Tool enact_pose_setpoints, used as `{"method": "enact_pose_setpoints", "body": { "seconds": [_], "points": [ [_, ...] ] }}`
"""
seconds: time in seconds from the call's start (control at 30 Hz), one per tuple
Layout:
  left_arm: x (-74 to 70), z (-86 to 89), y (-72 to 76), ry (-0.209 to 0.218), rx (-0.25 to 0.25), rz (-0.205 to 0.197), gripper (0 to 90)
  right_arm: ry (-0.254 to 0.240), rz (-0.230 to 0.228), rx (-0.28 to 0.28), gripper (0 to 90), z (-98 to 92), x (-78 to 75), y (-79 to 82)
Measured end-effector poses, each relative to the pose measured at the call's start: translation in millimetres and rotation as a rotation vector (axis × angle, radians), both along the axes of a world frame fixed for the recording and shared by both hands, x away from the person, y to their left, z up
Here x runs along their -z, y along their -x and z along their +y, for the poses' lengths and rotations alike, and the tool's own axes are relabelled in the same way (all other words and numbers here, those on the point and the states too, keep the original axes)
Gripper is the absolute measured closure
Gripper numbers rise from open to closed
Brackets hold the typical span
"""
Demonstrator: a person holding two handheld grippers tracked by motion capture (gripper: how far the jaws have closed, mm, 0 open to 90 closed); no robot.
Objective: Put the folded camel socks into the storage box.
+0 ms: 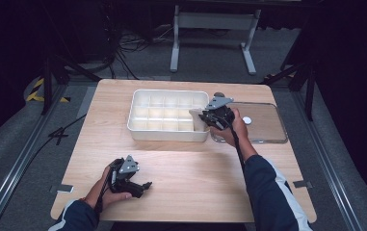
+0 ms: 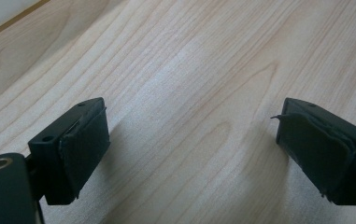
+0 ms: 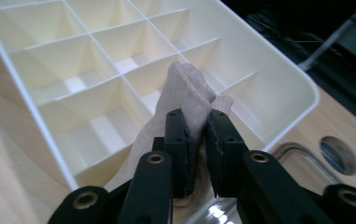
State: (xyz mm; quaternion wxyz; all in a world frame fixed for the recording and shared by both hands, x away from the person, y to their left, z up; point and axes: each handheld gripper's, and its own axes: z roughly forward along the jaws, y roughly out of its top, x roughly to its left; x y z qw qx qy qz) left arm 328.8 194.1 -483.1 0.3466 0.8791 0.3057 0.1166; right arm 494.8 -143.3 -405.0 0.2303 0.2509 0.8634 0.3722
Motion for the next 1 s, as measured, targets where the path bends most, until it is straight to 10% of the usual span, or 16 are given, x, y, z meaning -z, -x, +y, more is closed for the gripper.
{"method": "enact_pose_setpoints", "body": {
  "seconds": [0.4,1.0],
  "points": [
    [-0.1,0.0,0.2,0.0,-0.001,0.0,9.6,0.123,0.066,-0.114,79.9,4.2,5.6,1.4],
    [0.2,-0.4,1.1,0.005,-0.013,0.003,9.5,0.233,0.206,-0.115,81.5,11.8,5.7,-11.7]
  ]
}}
